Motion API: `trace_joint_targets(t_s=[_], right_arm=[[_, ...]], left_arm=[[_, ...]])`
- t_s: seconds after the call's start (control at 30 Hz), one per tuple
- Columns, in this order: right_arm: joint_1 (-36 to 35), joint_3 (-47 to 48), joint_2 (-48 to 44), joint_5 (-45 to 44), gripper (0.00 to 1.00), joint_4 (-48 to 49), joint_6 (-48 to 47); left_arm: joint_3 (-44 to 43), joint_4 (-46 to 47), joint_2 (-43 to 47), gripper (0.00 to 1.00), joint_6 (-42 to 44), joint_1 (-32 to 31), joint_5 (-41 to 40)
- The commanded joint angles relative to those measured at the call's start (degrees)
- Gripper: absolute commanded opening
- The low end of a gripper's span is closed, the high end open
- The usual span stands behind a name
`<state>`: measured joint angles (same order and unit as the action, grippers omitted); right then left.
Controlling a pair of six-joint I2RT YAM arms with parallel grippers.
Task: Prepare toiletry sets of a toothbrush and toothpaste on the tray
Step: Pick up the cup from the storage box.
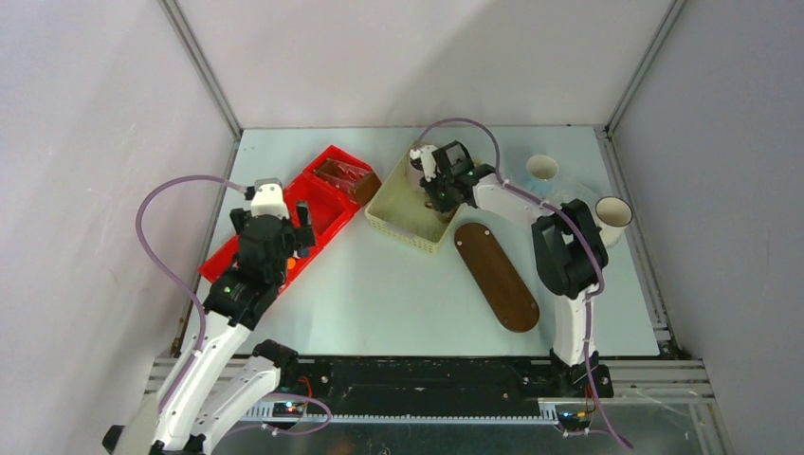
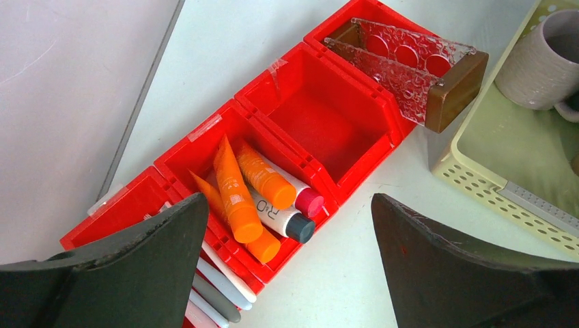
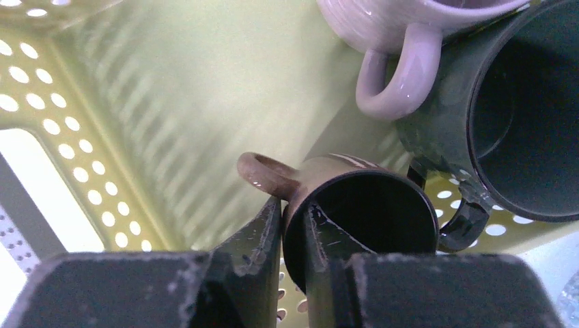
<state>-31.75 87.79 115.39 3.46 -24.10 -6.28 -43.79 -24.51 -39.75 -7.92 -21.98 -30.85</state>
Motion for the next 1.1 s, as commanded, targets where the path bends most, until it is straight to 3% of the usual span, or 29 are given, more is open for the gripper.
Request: trace_joint_targets(t_s=[0.0,0.2,0.6,0.83,1.07], right_arm=[[-0.45,3.96,-1.15,0.27,0.11,-2.33,-3.45],[-1.94,4.14,-7.05,-0.41,0.00,-4.85,-7.97],[-2.46,-3.39,-22.75,-1.50,0.00,-10.78,-19.11],[-2.14,-13.70,-32.50,0.16,0.00,-13.06,-34.25],[1.52,-21.22,-34.52,4.42,0.00,-11.90,-41.43]], left_arm=[[0.22,2.03,0.19,0.96,0.89,0.37,0.33],[0.32,2.17,-0.03,0.96,0.88,0.38,0.51],[0.51,2.29,0.01,0.96,0.89,0.42,0.94],[0.74,2.55,-0.05,0.97,1.06,0.44,1.25],[0.86,2.63,-0.54,0.96,1.10,0.39,1.32]])
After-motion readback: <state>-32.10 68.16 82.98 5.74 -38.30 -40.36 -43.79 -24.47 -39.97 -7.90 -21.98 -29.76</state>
